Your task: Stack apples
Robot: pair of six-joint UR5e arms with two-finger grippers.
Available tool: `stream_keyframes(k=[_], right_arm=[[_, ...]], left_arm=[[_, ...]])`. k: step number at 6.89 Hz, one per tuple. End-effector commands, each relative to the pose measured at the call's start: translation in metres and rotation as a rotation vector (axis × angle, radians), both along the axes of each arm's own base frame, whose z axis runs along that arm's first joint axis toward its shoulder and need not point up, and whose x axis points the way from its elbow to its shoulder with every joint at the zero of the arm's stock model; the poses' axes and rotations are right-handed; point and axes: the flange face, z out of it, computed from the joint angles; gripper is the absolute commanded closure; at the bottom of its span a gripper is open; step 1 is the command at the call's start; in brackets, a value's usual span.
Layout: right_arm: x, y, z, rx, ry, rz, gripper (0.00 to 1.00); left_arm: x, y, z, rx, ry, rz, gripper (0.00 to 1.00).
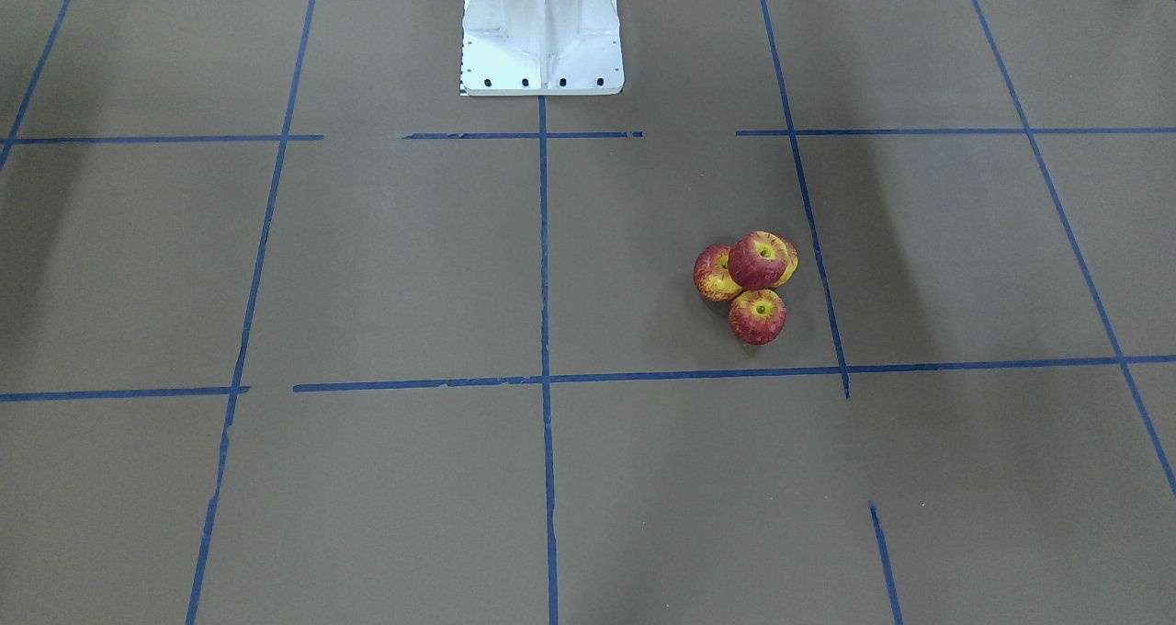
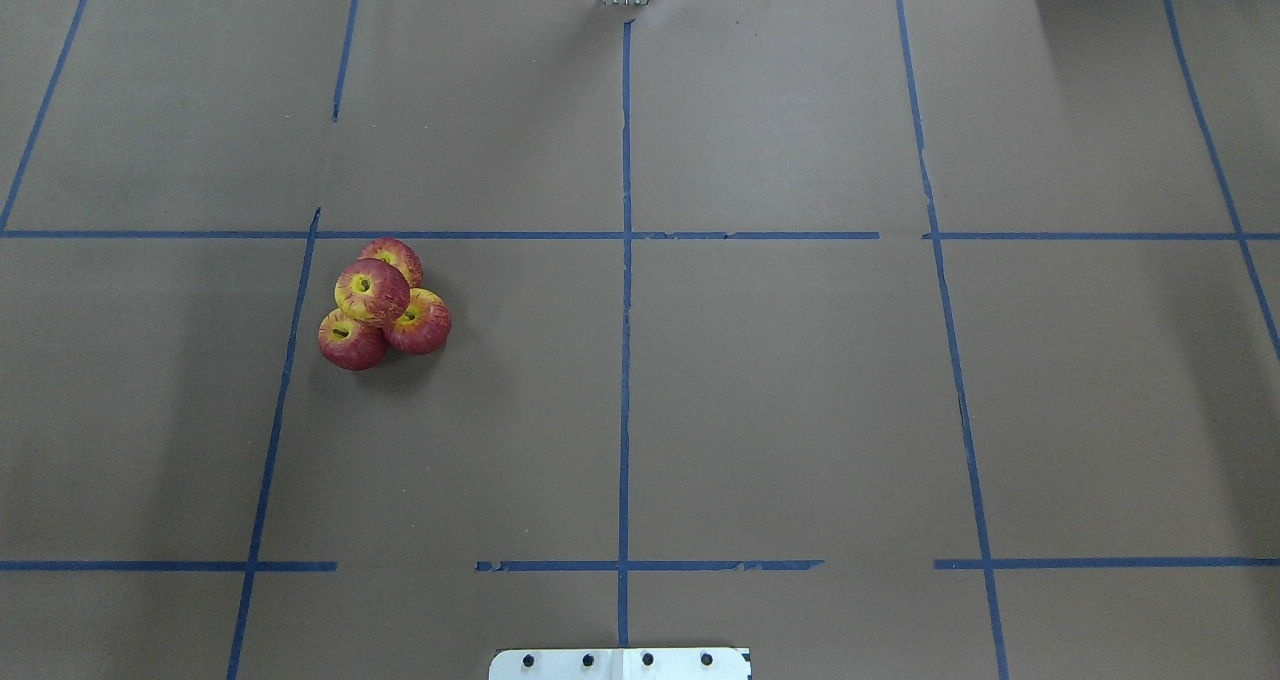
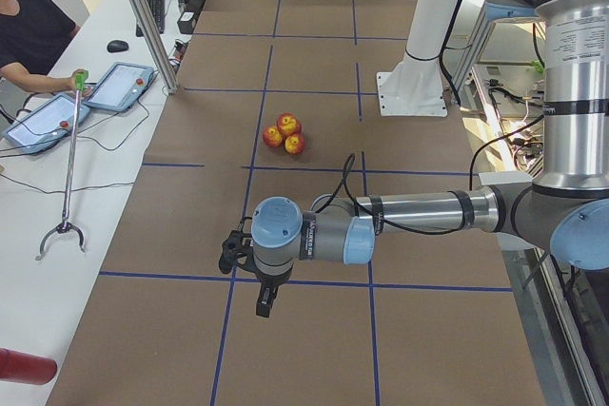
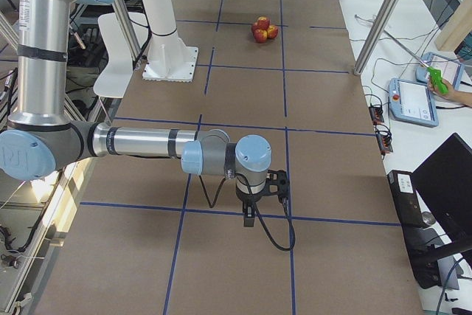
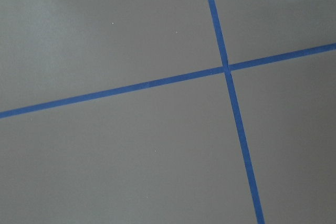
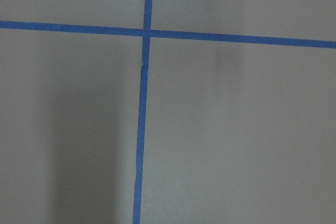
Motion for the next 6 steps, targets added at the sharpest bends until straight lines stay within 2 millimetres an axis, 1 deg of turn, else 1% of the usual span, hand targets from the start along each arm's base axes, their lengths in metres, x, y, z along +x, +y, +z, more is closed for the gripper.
stream_keyframes(k=[1, 2, 5, 6], right_arm=[[0.000, 0.000, 0.000, 0.000, 0.000, 0.000, 0.00], [0.000, 0.000, 0.000, 0.000, 0.000, 0.000, 0.00], [0.000, 0.000, 0.000, 0.000, 0.000, 0.000, 0.00], [0.000, 0.000, 0.000, 0.000, 0.000, 0.000, 0.00]], left_arm=[[0.000, -0.011, -0.008, -0.120, 0.019, 0.001, 0.00], [0.000, -0.011, -0.013, -0.129, 0.013, 0.004, 0.00], [0.001, -0.001, -0.002, -0.149, 0.024, 0.004, 0.00], [0.001, -0.002, -0.001, -0.154, 0.021, 0.001, 0.00]])
